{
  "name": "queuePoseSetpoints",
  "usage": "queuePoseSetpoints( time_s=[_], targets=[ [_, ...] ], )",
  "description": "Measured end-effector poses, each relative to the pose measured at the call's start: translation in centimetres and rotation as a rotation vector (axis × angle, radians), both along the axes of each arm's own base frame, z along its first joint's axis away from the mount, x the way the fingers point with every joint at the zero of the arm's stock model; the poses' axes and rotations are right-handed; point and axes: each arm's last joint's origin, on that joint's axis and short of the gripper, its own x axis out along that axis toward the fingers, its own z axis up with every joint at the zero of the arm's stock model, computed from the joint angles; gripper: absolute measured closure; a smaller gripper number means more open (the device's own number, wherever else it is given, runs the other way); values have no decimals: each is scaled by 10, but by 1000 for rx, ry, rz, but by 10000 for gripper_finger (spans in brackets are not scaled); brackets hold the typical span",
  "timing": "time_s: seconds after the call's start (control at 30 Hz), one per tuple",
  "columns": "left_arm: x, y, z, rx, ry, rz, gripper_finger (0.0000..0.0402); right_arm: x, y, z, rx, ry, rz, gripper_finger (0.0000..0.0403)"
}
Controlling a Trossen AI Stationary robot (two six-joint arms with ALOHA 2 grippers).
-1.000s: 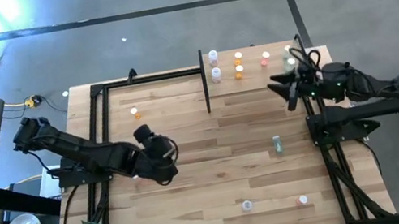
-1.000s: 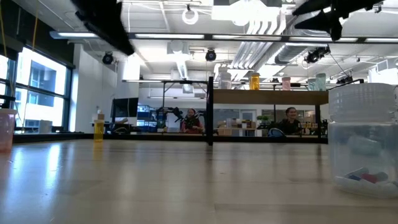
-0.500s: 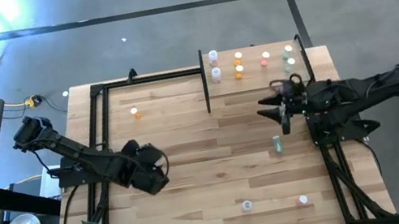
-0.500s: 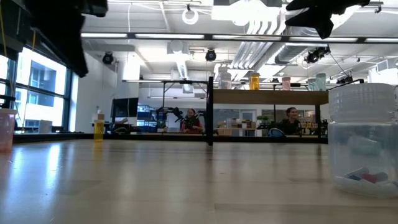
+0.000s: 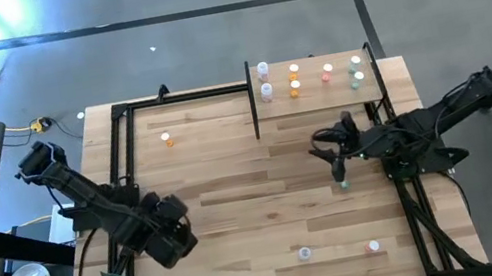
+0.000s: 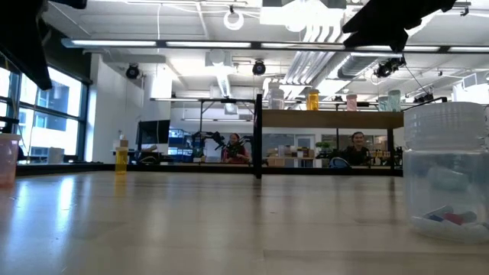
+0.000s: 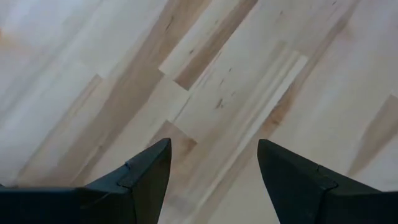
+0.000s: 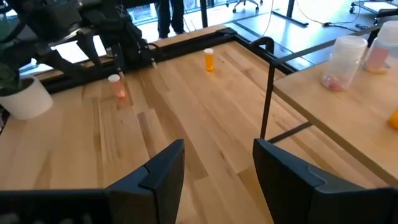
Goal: Pick and place medicine bottles onto shelf by color
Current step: Put the left pink pill bottle on the shelf aligned with the other pink pill bottle
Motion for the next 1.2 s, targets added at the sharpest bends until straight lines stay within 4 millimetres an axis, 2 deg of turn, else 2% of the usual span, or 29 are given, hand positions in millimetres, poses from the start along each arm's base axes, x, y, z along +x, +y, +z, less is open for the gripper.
queuePoseSetpoints(
  time_s=[0.2, 0.5, 0.67, 0.87, 1.2],
  targets=[
    [-8, -8, -2, -19, -13, 70, 172, 2, 1, 0, 6, -6, 9, 221],
    [-16, -24, -17, 3, 40, 185, 172, 2, 1, -1, 6, 1, 10, 221],
    [-19, -36, -29, -33, 97, 262, 172, 1, 1, -2, 3, 10, 10, 221],
    [-18, -45, -45, 4, 108, 330, 172, 1, 1, -2, 3, 10, 11, 221],
    [-11, -54, -83, 151, 153, 382, 172, 1, 1, -2, 3, 10, 10, 221]
  ],
)
